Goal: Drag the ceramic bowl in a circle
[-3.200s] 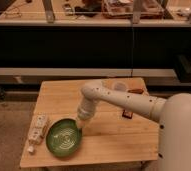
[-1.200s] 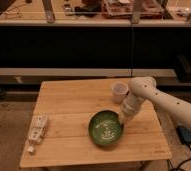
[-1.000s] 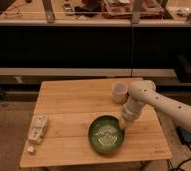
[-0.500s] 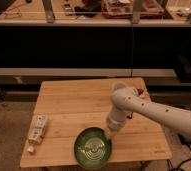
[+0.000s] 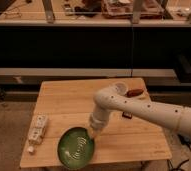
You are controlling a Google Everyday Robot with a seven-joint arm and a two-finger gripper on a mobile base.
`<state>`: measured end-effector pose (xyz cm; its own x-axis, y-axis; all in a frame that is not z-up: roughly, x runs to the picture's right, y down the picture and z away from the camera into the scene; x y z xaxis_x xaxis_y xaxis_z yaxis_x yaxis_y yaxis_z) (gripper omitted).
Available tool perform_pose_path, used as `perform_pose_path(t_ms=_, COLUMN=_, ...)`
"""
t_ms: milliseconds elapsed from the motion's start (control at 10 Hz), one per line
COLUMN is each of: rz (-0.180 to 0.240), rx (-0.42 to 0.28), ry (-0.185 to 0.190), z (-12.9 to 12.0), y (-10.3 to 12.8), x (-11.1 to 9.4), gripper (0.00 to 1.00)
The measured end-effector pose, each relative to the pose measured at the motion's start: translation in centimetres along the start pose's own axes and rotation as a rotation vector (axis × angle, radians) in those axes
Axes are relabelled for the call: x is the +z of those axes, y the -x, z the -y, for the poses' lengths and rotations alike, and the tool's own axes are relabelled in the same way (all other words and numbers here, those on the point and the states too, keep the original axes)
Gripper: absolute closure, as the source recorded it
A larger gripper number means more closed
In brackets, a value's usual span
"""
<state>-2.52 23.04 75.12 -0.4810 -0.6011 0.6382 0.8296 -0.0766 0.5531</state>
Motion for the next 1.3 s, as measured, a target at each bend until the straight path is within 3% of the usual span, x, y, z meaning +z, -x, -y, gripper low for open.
perform_pose_path(t_ms=300, rz=-0.029, rx=0.040, ry=-0.030, z=1.6, y=-4.6, x=0.4, gripper=1.00)
perform_pose_path(t_ms=600, rz=-0.060, rx=0.121, ry=-0.049, z=0.3, y=-8.5, x=0.2, gripper=1.00)
perform_pose_path(t_ms=1000, rz=-0.101, rx=0.279, ry=-0.054, z=-5.7, y=-11.4, x=-1.1, gripper=1.00)
perform_pose_path(t_ms=1300, rz=-0.139, rx=0.349, ry=-0.026, z=-10.9, y=-10.9, x=-3.4, gripper=1.00)
